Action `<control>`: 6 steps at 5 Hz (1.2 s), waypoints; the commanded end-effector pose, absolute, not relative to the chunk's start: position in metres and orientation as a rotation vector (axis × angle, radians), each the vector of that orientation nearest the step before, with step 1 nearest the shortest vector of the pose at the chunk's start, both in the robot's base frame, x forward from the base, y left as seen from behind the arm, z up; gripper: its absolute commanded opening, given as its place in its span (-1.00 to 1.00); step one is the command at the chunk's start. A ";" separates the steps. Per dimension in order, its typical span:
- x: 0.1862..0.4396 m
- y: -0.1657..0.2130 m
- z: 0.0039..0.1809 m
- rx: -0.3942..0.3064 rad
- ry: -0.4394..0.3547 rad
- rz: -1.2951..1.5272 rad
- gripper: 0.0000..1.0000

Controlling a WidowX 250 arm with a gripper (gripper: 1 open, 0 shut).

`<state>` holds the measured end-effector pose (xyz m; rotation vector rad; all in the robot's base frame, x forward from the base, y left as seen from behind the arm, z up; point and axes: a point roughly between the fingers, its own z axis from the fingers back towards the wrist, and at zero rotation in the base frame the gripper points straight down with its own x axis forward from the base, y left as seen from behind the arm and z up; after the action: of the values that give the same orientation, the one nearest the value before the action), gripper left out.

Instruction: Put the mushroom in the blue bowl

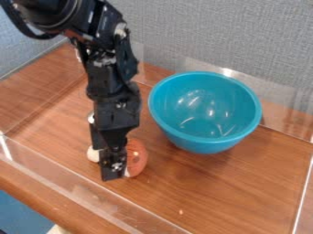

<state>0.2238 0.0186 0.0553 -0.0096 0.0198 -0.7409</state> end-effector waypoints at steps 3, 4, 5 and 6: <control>0.210 0.038 0.050 0.041 -0.080 -0.688 1.00; 0.209 0.037 0.048 0.047 -0.094 -0.661 1.00; 0.212 0.032 0.044 0.048 -0.106 -0.700 1.00; 0.215 0.027 0.040 0.048 -0.115 -0.738 1.00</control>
<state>0.2132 0.0305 0.0389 0.0451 -0.1078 -0.7181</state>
